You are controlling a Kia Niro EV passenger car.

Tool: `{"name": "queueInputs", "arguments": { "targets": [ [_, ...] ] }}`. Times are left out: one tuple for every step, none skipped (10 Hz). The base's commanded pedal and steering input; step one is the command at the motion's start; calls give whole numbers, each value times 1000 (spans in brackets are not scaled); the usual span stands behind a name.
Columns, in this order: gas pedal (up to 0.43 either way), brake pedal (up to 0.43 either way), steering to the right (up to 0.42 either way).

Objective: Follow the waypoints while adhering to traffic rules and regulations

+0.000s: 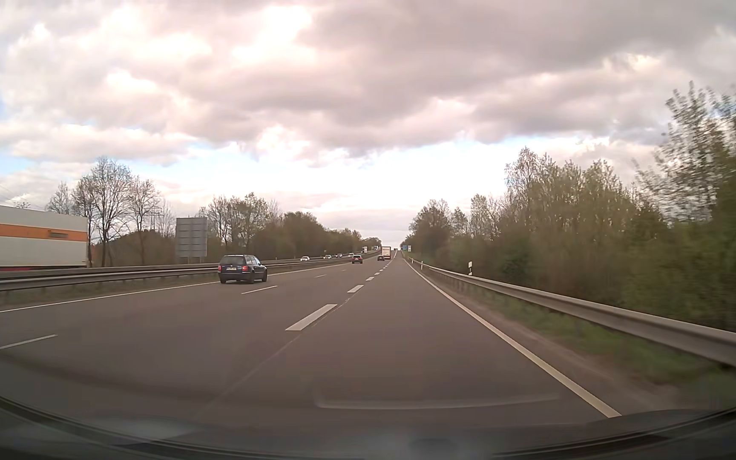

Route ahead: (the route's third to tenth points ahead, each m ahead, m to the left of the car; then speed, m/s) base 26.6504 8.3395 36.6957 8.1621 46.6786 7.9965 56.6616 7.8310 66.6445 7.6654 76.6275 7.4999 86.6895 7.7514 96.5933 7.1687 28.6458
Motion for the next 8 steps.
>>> {"name": "queueInputs", "arguments": {
  "targets": [
    [378, 0, 1],
    [378, 0, -1],
    [378, 0, -3],
    [378, 0, -4],
    [378, 0, -3],
    [378, 0, -1],
    [378, 0, -1],
    [378, 0, 0]
  ]
}}
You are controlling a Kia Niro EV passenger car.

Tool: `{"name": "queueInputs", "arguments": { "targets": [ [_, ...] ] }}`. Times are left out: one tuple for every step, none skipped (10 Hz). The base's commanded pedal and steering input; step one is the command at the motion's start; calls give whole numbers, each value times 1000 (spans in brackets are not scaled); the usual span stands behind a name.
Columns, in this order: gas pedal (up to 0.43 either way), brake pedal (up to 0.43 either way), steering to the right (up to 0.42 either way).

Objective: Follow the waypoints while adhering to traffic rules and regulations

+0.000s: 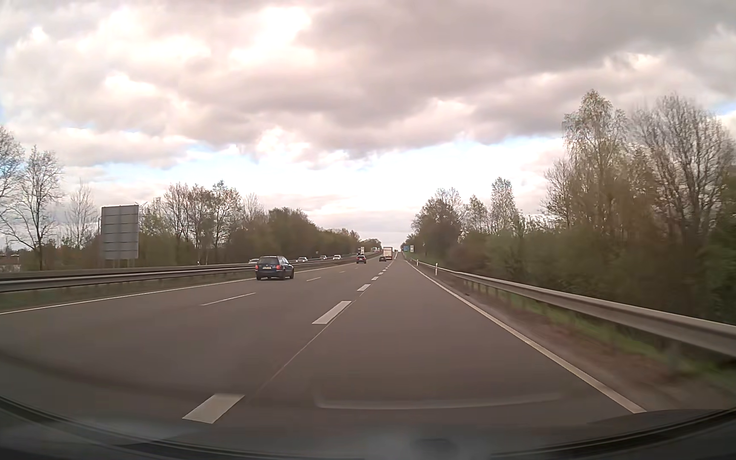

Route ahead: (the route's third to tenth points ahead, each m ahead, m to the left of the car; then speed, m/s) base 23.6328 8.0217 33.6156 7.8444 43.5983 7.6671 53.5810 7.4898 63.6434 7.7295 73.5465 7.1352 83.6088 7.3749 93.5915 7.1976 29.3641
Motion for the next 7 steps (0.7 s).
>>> {"name": "queueInputs", "arguments": {
  "targets": [
    [378, 0, 0],
    [378, 0, 0],
    [378, 0, 0],
    [378, 0, 0],
    [378, 0, -1],
    [378, 0, -3],
    [378, 0, -3]
  ]
}}
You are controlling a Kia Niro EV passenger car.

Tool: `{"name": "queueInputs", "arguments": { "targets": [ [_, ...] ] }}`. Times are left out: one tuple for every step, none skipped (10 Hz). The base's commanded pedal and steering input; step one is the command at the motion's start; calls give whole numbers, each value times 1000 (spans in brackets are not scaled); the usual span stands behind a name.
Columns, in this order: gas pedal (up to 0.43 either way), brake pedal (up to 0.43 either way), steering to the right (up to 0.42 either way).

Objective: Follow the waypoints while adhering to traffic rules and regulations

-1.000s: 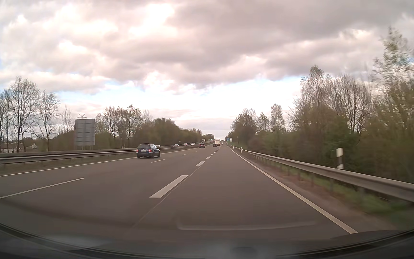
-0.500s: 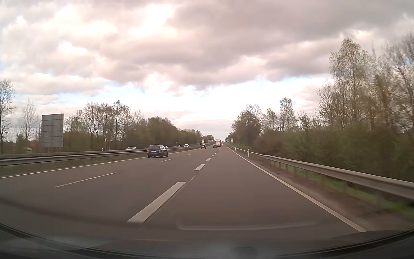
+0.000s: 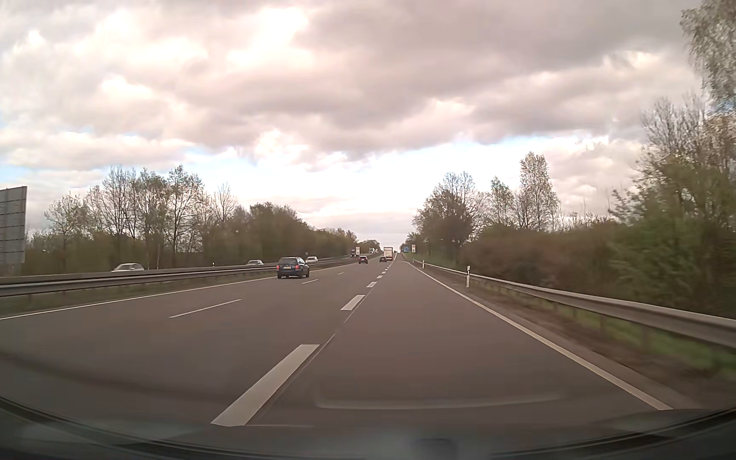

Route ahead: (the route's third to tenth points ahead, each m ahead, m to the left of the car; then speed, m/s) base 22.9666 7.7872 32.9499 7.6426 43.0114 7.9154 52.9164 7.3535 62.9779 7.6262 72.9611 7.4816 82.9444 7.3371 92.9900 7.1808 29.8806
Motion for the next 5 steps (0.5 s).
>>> {"name": "queueInputs", "arguments": {
  "targets": [
    [378, 0, -5],
    [378, 0, -6],
    [378, 0, -6],
    [378, 0, -6],
    [378, 0, -5]
  ]
}}
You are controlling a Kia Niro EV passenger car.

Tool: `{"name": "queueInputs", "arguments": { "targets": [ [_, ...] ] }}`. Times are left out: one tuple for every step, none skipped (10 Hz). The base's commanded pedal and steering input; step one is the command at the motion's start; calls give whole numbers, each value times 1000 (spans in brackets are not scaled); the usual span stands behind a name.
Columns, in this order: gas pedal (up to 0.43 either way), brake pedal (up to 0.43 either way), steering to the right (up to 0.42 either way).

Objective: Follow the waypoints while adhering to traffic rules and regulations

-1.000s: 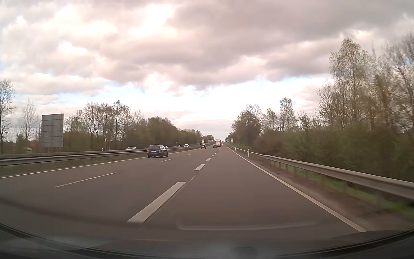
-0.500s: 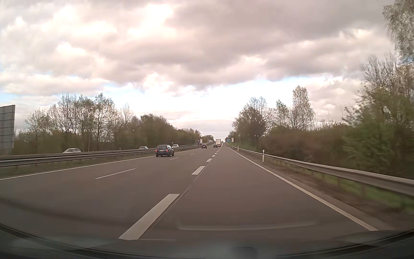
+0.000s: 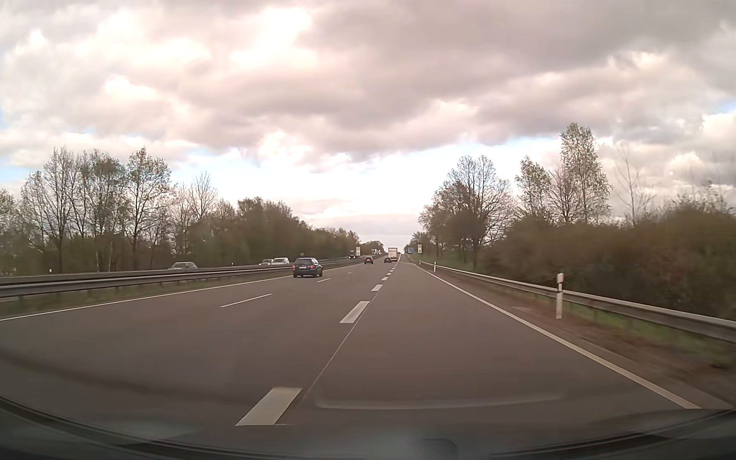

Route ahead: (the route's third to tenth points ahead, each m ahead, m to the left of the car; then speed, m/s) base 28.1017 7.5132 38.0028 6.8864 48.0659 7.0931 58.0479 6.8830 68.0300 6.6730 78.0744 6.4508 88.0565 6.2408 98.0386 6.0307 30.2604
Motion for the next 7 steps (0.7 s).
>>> {"name": "queueInputs", "arguments": {
  "targets": [
    [378, 0, -4],
    [378, 0, -4],
    [378, 0, -4],
    [378, 0, -4],
    [378, 0, -2],
    [378, 0, -2],
    [378, 0, -2]
  ]
}}
